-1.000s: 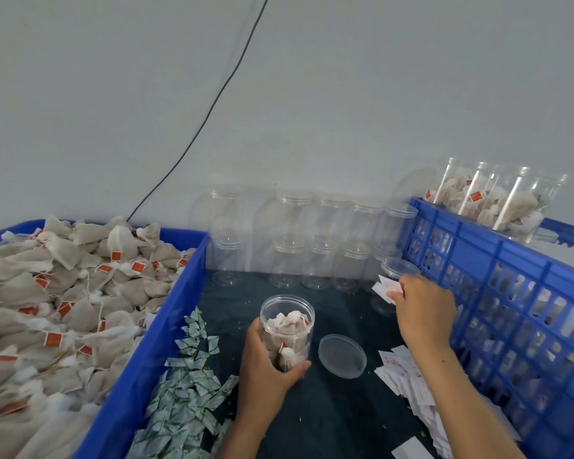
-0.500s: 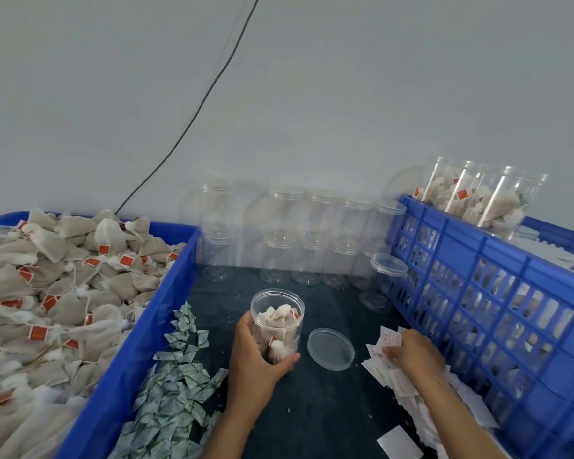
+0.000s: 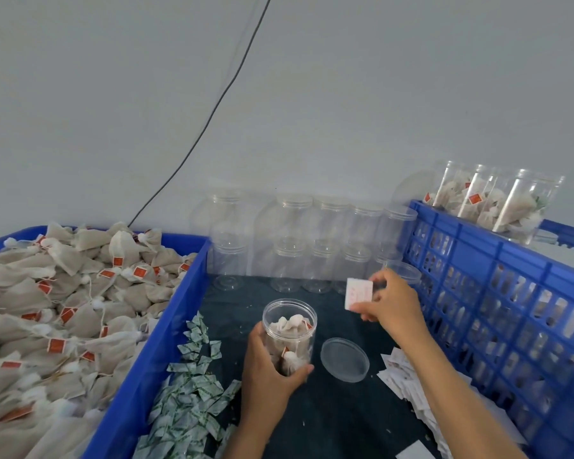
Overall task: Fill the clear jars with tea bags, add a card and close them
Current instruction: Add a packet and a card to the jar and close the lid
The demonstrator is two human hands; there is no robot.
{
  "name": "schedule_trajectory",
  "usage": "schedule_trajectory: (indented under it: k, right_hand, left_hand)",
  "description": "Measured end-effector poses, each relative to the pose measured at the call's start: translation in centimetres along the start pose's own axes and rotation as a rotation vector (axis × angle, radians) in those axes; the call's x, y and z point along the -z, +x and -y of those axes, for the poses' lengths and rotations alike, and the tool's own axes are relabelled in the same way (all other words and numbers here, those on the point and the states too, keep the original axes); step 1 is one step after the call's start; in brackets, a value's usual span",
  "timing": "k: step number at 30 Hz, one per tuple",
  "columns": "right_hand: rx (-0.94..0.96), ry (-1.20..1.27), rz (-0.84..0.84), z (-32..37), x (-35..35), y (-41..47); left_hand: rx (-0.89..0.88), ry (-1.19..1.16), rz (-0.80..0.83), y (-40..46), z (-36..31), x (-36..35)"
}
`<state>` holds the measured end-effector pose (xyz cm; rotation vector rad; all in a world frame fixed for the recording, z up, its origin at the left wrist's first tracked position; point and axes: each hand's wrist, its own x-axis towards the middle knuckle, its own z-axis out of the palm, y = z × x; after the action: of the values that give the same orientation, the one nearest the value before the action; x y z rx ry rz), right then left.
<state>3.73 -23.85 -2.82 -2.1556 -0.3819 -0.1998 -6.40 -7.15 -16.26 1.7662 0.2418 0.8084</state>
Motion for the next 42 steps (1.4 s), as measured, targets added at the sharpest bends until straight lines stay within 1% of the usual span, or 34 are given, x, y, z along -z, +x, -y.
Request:
schedule_trajectory:
  k: [1,2,4,5,8,9,11,12,14,15,17,19,21,22,24,26,28,30,31,33,34,37,42]
  right_hand:
    - [0.047,0.078,0.035,1.7,-0.3,-0.1]
    - [0.094,0.105,0.080,3.2,-0.8,-0.3]
    - [0.167,0.044,0.179,5.4,-1.9,-0.7]
    - [0.189,-0.054,0.220,6.2,-2.6,-1.0]
    - [0.286,-0.500,0.303,7.2,-4.5,-1.7]
    - [0.321,-0.612,0.330,7.4,-5.1,-1.7]
    - [0.382,-0.739,0.375,7.6,-5.8,-1.8]
    - [0.398,-0.745,0.392,7.5,-5.9,-1.8]
    - [0.391,-0.646,0.417,6.9,-5.7,-1.8]
    - [0.380,-0.567,0.403,6.5,-5.5,-1.8]
    - [0.383,-0.402,0.300,5.7,-5.0,-1.5]
    - [0.367,-0.205,0.156,4.5,-4.3,-0.9]
    - [0.288,-0.038,0.020,2.4,-3.7,-0.4]
    - [0.221,0.012,-0.020,1.0,-3.7,-0.3]
    - [0.059,0.026,-0.007,-2.3,-4.2,-0.6]
    - [-0.081,-0.059,0.111,-5.5,-5.5,-1.6]
    - [-0.118,-0.160,0.231,-7.6,-6.6,-2.7]
    - [-0.082,-0.277,0.274,-8.7,-7.2,-3.3]
    - [-0.062,-0.329,0.271,-8.9,-7.3,-3.4]
    - [-0.034,-0.360,0.233,-9.1,-7.4,-3.5]
    - [-0.013,-0.343,0.211,-9.1,-7.4,-3.5]
    - [0.061,-0.231,0.172,-9.0,-7.0,-3.6]
    - [0.237,-0.033,0.125,-7.2,-5.5,-3.9]
  left_hand:
    - [-0.001,0.001,0.004,0.0,0.0,0.0]
    - [-0.002,0.001,0.006,0.0,-0.1,0.0]
    - [0.000,-0.003,0.006,-0.1,-0.1,0.0]
    - [0.005,-0.009,0.007,-0.1,-0.3,0.0]
    - [0.009,-0.037,0.029,-0.2,-0.6,0.1]
    - [0.006,-0.044,0.037,-0.2,-0.5,0.1]
    - [0.000,-0.051,0.044,-0.2,-0.3,0.1]
    - [-0.004,-0.048,0.044,-0.2,-0.3,0.1]
    - [-0.014,-0.026,0.034,-0.2,-0.4,0.2]
    - [-0.021,-0.019,0.025,-0.2,-0.5,0.2]
    - [-0.034,-0.013,0.007,-0.2,-0.5,0.1]
    - [-0.054,-0.003,-0.008,-0.3,-0.5,0.0]
    - [-0.086,0.019,-0.025,-0.5,-0.6,0.0]
    - [-0.114,0.038,-0.041,-0.5,-0.7,0.0]
    - [-0.170,0.061,-0.087,-0.5,-1.0,0.0]
    - [-0.173,0.031,-0.135,-0.5,-1.1,0.0]
    - [-0.162,-0.004,-0.149,-0.5,-1.2,0.0]
    - [-0.149,-0.044,-0.138,-0.4,-1.3,0.0]
    - [-0.129,-0.082,-0.118,-0.3,-1.3,0.1]
    - [-0.078,-0.176,-0.060,-0.1,-1.1,0.2]
    - [-0.054,-0.211,-0.029,0.0,-1.0,0.3]
    - [-0.050,-0.224,-0.022,0.0,-1.1,0.4]
    - [-0.093,-0.130,0.013,-0.6,-1.0,0.1]
